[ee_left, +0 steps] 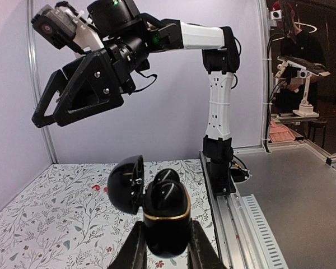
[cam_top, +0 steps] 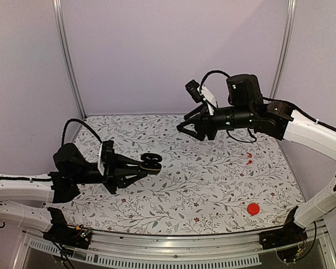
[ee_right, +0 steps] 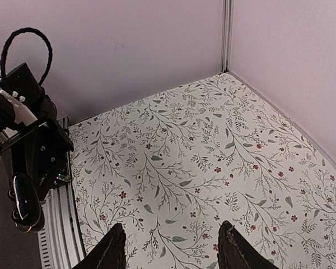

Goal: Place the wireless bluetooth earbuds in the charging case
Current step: Close the charging case with the earbuds.

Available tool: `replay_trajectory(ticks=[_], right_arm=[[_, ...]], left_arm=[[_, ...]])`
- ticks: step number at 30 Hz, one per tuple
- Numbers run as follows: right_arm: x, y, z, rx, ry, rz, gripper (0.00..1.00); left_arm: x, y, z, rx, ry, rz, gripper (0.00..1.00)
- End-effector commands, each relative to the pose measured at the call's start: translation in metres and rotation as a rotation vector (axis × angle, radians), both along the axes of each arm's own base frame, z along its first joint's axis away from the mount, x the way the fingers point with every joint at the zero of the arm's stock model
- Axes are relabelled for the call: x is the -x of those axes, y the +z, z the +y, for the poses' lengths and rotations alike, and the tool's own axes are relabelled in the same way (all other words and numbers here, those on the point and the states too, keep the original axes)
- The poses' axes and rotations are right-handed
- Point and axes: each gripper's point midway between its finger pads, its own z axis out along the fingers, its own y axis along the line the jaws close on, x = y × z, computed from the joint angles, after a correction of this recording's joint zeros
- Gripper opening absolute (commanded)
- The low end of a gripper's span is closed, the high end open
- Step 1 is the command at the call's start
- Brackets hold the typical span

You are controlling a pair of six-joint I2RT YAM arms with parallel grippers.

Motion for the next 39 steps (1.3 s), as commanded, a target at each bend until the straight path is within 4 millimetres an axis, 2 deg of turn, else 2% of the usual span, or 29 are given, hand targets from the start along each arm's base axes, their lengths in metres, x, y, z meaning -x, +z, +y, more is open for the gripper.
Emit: replay_trajectory(ticks=[1,8,14,25,32,39], right_arm=[[-0.003,0.001,0.007,0.017,0.034,-0.020,0.55],[0.001,-0.011,0.023,0.038,0.116,0.008,0.53],[0.023,-0.013,0.037,0.053,0.203,-0.001,0.51],[0.051,-0.032,0.062,0.100,0.330,0.031,0.50],[0.081,-0.025,0.065,0.092,0.410,0.013,0.50],[0.091,-0.022,0.063,0.107,0.412,-0.016,0.51]], left_arm=[[0.004,0.012,-0.004,0.019,-0.034,-0.020,0.10],[0.005,0.008,-0.006,0.006,-0.047,-0.010,0.10],[0.002,0.005,-0.011,-0.005,-0.052,0.004,0.10],[0.000,0.008,-0.014,-0.002,-0.059,0.008,0.10],[-0.010,0.003,-0.014,-0.017,-0.003,0.033,0.09],[-0.017,0.003,-0.014,-0.019,0.029,0.045,0.09]])
